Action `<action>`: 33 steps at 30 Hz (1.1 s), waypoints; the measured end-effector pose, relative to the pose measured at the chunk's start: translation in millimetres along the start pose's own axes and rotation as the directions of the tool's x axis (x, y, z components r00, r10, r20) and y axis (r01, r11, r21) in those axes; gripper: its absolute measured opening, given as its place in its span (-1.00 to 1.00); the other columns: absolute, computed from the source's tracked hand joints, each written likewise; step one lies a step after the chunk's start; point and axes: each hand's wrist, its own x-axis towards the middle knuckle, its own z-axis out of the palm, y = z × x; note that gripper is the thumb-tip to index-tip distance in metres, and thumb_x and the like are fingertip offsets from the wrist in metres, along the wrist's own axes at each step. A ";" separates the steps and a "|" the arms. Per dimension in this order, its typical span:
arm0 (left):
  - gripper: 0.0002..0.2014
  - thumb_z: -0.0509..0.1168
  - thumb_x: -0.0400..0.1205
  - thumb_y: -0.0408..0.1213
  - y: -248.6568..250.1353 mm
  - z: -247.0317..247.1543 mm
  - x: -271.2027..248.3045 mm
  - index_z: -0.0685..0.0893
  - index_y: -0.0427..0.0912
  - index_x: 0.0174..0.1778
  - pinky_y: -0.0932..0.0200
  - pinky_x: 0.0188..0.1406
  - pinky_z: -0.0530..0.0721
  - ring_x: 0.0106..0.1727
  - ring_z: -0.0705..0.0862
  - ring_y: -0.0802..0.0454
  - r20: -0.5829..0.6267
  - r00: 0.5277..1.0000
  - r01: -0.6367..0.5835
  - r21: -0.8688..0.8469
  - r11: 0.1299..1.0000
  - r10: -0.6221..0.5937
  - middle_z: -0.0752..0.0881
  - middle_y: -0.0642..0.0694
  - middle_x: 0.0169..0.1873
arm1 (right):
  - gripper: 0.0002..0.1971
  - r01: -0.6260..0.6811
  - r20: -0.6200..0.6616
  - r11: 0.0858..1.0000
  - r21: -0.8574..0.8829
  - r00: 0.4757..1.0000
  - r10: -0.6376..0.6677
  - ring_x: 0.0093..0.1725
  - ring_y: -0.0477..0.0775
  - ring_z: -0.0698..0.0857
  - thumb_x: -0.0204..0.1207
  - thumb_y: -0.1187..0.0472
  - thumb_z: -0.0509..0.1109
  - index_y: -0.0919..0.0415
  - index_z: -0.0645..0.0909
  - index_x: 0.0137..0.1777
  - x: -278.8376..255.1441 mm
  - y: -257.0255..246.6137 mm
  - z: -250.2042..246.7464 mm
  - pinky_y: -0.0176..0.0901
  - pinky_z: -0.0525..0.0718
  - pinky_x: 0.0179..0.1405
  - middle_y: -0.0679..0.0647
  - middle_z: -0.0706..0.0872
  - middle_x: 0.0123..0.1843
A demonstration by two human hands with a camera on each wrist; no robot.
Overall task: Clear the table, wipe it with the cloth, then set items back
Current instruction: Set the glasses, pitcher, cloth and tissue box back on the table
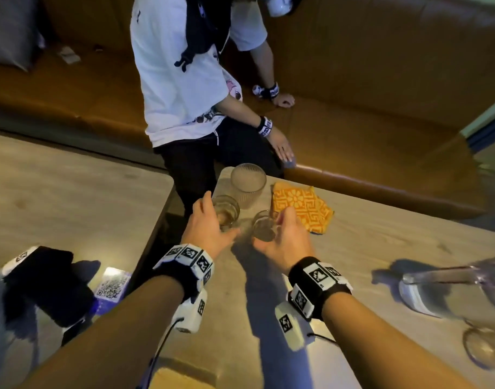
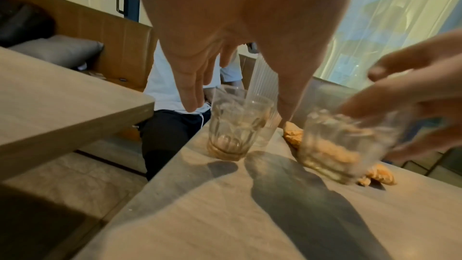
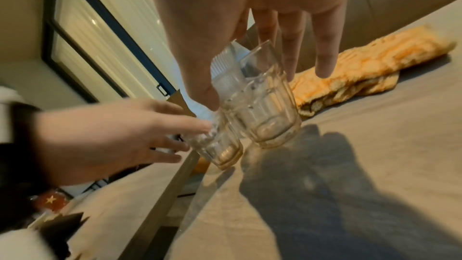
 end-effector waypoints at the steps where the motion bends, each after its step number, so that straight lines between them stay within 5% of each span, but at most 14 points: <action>1: 0.04 0.54 0.44 0.05 2.6 4.4 7.2 0.01 -0.10 0.68 -0.14 0.41 0.48 0.52 0.40 -0.24 0.010 1.000 0.016 -0.002 1.000 -0.016 0.23 -0.20 0.59 | -0.44 0.000 -0.013 1.000 0.002 1.000 0.000 -0.15 0.05 0.57 0.19 -0.08 0.63 -0.02 0.28 -0.07 -8.4 2.2 -7.6 0.01 0.61 -0.26 0.00 0.56 -0.09; 6: -0.18 0.55 0.35 0.13 11.4 1.5 18.4 0.34 -0.12 0.42 -0.18 0.26 0.61 0.30 0.57 -0.29 0.027 0.999 0.030 0.059 0.998 -0.031 0.47 -0.18 0.33 | -0.41 -0.033 -0.005 0.998 0.048 0.999 0.034 -0.20 0.02 0.64 0.14 -0.12 0.61 -0.08 0.23 -0.09 -43.8 17.1 -43.1 0.03 0.66 -0.30 -0.03 0.62 -0.11; 10: -0.20 0.53 0.29 0.23 21.9 -20.3 -21.1 0.39 0.02 0.38 -0.16 0.21 0.64 0.25 0.58 -0.17 0.089 0.995 -0.056 0.082 0.995 0.048 0.49 -0.05 0.28 | -0.42 -0.023 -0.025 0.998 0.058 0.999 0.025 -0.28 -0.19 0.58 0.19 -0.08 0.65 -0.10 0.23 -0.10 -73.1 26.7 -73.8 -0.39 0.44 -0.44 -0.10 0.62 -0.17; 17: -0.18 0.53 0.25 0.27 109.9 -23.5 -122.4 0.37 0.14 0.38 0.01 0.19 0.61 0.22 0.56 0.05 0.196 0.944 -0.288 0.098 0.953 0.265 0.53 0.10 0.23 | -0.38 -0.022 0.019 0.999 0.029 1.000 0.022 -0.29 0.09 0.50 0.10 -0.18 0.59 -0.04 0.22 -0.10 -135.5 59.6 -127.5 0.14 0.60 -0.27 -0.03 0.58 -0.21; 21: -0.23 0.54 0.26 0.28 171.2 14.0 -176.1 0.34 0.22 0.33 0.13 0.13 0.61 0.14 0.51 0.20 0.257 0.877 -0.435 0.065 0.898 0.406 0.43 0.25 0.09 | -0.41 0.005 -0.038 0.999 0.054 0.999 -0.003 -0.25 0.09 0.50 0.09 -0.09 0.61 -0.03 0.23 -0.12 -175.2 108.2 -174.6 0.15 0.59 -0.24 0.00 0.56 -0.19; 26: -0.26 0.53 0.20 0.33 237.2 91.6 -234.9 0.34 0.28 0.21 0.11 0.13 0.69 0.07 0.58 0.21 0.335 0.835 -0.481 0.059 0.875 0.437 0.46 0.32 0.03 | -0.40 -0.043 -0.160 0.991 0.124 0.985 0.063 -0.20 0.12 0.55 0.06 -0.07 0.63 -0.02 0.24 -0.13 -243.4 200.7 -242.1 0.11 0.61 -0.19 0.05 0.60 -0.15; 33: -0.20 0.56 0.20 0.27 320.6 197.6 -321.4 0.44 0.09 0.30 0.10 0.16 0.70 0.12 0.61 0.17 0.413 0.768 -0.543 0.014 0.840 0.489 0.54 0.16 0.11 | -0.42 -0.197 -0.233 0.967 0.161 0.945 0.232 -0.22 0.02 0.59 0.06 -0.13 0.61 -0.12 0.24 -0.16 -331.6 327.2 -320.6 0.01 0.61 -0.25 -0.06 0.61 -0.18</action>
